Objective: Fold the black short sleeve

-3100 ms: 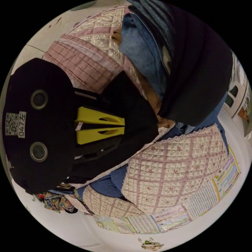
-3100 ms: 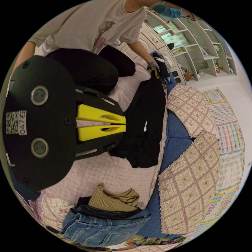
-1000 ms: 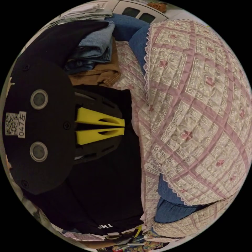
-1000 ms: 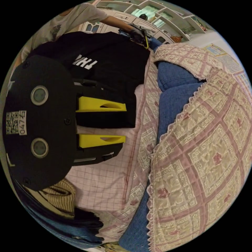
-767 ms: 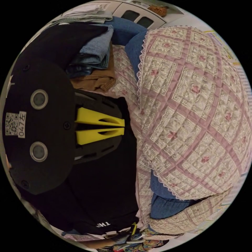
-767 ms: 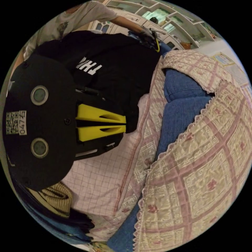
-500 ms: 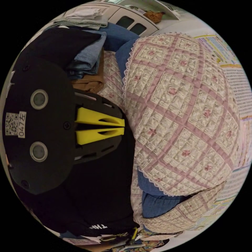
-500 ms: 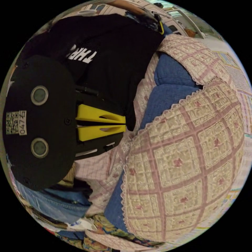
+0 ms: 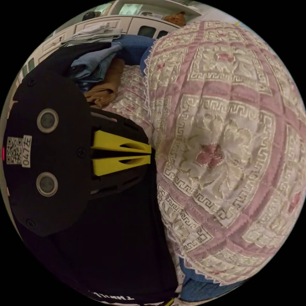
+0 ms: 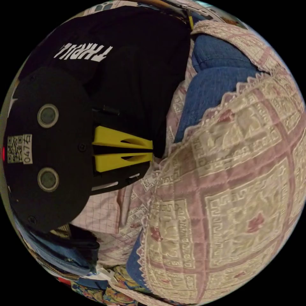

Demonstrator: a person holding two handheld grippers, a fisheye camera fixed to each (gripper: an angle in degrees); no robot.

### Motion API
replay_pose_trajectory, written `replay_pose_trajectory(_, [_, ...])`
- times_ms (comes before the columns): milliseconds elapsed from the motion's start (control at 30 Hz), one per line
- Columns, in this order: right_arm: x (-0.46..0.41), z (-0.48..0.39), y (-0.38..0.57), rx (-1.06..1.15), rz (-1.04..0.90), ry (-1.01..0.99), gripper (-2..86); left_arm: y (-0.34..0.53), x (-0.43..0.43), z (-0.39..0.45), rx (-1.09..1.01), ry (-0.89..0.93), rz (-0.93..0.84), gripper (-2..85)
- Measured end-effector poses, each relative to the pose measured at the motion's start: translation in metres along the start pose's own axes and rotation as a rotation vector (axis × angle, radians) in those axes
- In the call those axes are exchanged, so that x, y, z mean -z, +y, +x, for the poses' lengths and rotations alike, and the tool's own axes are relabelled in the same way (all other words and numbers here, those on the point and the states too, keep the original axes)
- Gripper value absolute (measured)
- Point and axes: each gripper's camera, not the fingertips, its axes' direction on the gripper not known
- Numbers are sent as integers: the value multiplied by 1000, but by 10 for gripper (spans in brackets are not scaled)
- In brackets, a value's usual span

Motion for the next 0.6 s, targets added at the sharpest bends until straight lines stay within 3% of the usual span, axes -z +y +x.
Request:
replay_pose_trajectory(167, [19, 37, 33, -135, 2, -112, 108, 26, 8, -38, 69, 94, -9, 46])
replay_pose_trajectory(267, [58, 57, 66, -186, 83, -106, 113, 65, 36, -87, 169, 171, 31, 110])
replay_pose_trajectory(333, [95, 69, 97, -227, 197, -111, 107, 95, 59, -118, 195, 125, 23, 131])
replay_pose_trajectory(467, [180, 74, 188, -162, 375, -131, 101, 188, 132, -189, 204, 26, 28, 132])
replay_pose_trajectory(600, [233, 66, 286, -125, 389, -275, 99, 353, 257, -220, 152, 161, 236, 102])
